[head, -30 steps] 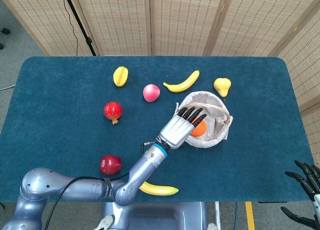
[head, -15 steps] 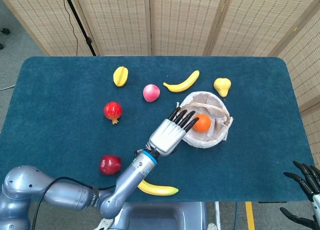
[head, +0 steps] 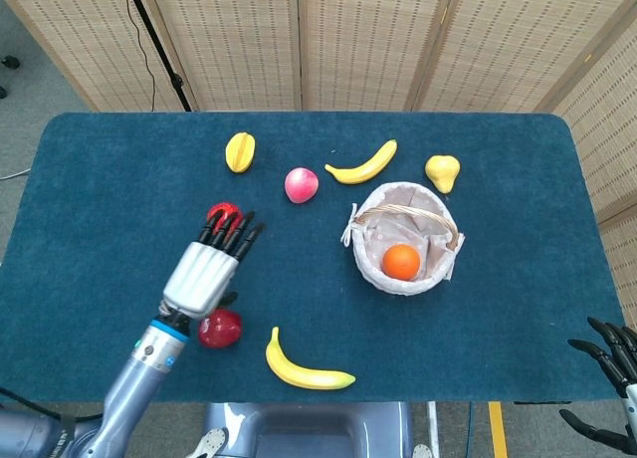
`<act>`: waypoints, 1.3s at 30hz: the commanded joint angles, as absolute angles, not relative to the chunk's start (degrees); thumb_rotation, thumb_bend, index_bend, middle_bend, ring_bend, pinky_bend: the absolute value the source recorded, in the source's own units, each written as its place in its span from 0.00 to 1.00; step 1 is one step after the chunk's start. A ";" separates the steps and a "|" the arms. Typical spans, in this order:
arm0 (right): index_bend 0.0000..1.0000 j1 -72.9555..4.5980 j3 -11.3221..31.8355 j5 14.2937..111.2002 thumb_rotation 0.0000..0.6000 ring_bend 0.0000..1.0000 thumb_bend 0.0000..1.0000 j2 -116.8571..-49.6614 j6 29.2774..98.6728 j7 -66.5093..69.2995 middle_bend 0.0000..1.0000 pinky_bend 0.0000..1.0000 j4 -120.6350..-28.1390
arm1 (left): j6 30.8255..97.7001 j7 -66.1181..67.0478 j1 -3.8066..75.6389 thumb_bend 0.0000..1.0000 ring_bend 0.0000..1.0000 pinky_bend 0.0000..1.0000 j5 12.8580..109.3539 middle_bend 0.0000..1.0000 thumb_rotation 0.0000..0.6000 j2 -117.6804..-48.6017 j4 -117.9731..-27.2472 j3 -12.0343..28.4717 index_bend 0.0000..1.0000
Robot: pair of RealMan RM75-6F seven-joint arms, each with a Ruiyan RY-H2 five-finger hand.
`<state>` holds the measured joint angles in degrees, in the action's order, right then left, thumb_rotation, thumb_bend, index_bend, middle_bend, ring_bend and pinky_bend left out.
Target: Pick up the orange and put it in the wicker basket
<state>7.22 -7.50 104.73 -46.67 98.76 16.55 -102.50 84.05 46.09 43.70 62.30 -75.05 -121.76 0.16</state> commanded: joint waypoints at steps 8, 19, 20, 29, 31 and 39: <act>0.22 6.36 -7.07 104.81 1.00 0.06 0.00 -46.86 97.75 15.83 0.08 0.00 -103.11 | 92.49 30.23 27.78 0.05 0.00 0.00 74.15 0.00 1.00 -63.84 -118.87 -9.38 0.00; 0.22 4.25 -5.74 104.61 1.00 0.06 0.00 -47.11 96.18 16.12 0.08 0.00 -104.18 | 100.28 22.59 15.24 0.05 0.00 0.00 80.68 0.00 1.00 -59.94 -113.85 -12.17 0.00; 0.22 4.12 -5.57 104.48 1.00 0.06 0.00 -47.12 96.19 16.18 0.08 0.00 -104.20 | 100.75 22.01 14.44 0.05 0.00 0.00 80.76 0.00 1.00 -59.71 -113.46 -12.06 0.00; 0.22 3.57 -4.31 103.03 1.00 0.06 0.00 -47.61 96.29 15.30 0.08 0.00 -104.05 | 101.96 17.89 9.98 0.05 0.00 0.00 80.96 0.00 1.00 -58.98 -110.53 -10.79 0.00; 0.22 3.44 -3.93 102.93 1.00 0.06 0.00 -47.91 96.44 14.70 0.08 0.00 -104.26 | 101.90 17.41 9.23 0.05 0.00 0.00 81.31 0.00 1.00 -58.96 -109.89 -10.63 0.00; 0.22 2.64 -3.77 102.52 1.00 0.06 0.00 -48.58 94.78 13.61 0.08 0.00 -104.49 | 101.09 15.82 7.30 0.05 0.00 0.00 82.09 0.00 1.00 -59.26 -108.26 -9.28 0.00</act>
<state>2.70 -3.76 102.58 -48.54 94.85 13.68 -104.48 101.20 15.93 7.40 82.01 -59.20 -108.37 -9.40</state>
